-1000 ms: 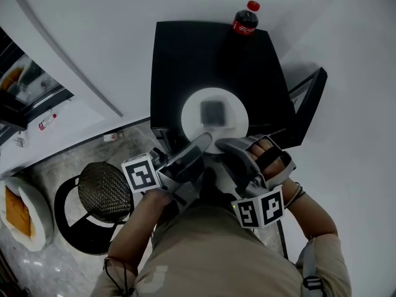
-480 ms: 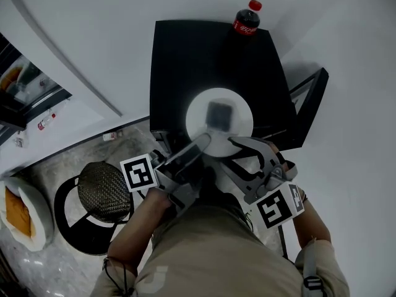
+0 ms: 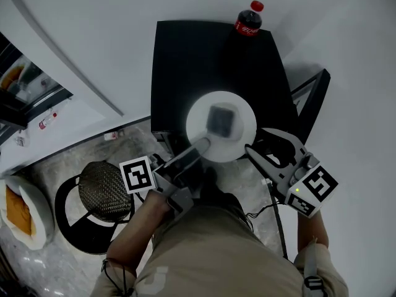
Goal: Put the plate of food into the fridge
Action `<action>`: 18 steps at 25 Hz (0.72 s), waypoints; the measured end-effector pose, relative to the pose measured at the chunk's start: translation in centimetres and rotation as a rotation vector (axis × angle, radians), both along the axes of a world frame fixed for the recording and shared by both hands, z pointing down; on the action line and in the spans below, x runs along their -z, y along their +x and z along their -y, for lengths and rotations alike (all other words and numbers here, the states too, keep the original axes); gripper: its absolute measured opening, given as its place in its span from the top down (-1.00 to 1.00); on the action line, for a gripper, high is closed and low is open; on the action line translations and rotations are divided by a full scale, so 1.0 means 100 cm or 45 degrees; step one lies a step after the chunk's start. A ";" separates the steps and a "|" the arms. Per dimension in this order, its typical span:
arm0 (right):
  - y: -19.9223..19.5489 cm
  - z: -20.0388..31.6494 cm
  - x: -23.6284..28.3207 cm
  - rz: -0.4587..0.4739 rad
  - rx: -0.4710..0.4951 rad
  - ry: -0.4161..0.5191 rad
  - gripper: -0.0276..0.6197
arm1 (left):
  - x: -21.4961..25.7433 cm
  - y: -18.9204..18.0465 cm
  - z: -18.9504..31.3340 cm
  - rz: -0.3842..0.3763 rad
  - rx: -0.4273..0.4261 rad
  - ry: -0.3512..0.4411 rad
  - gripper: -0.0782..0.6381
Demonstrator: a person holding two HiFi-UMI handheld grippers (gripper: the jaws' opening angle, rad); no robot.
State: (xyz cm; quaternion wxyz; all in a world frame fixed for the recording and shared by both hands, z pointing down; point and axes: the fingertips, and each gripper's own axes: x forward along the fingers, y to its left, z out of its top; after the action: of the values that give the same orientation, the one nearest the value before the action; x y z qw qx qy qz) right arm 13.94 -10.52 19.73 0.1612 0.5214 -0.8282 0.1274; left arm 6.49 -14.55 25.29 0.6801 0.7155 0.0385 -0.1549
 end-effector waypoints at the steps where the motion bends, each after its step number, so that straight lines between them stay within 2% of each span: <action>1: 0.004 0.000 -0.002 0.033 -0.035 -0.016 0.40 | 0.000 0.000 -0.001 0.006 -0.005 0.004 0.62; 8: 0.027 -0.001 -0.015 0.350 -0.266 -0.114 0.41 | -0.005 -0.008 -0.015 0.044 -0.047 0.012 0.65; 13: 0.017 -0.006 -0.028 0.422 -0.246 -0.176 0.41 | -0.009 -0.015 -0.025 0.073 -0.080 0.029 0.66; 18: 0.003 -0.012 -0.041 0.621 -0.227 -0.263 0.41 | -0.009 -0.023 -0.033 0.093 -0.105 0.037 0.66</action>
State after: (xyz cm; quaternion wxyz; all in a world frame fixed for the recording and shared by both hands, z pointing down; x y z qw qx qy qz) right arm 14.22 -9.34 23.79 -0.0024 0.5269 -0.7760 0.3467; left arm 4.23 -11.23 26.20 0.6764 0.7283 0.0454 -0.0998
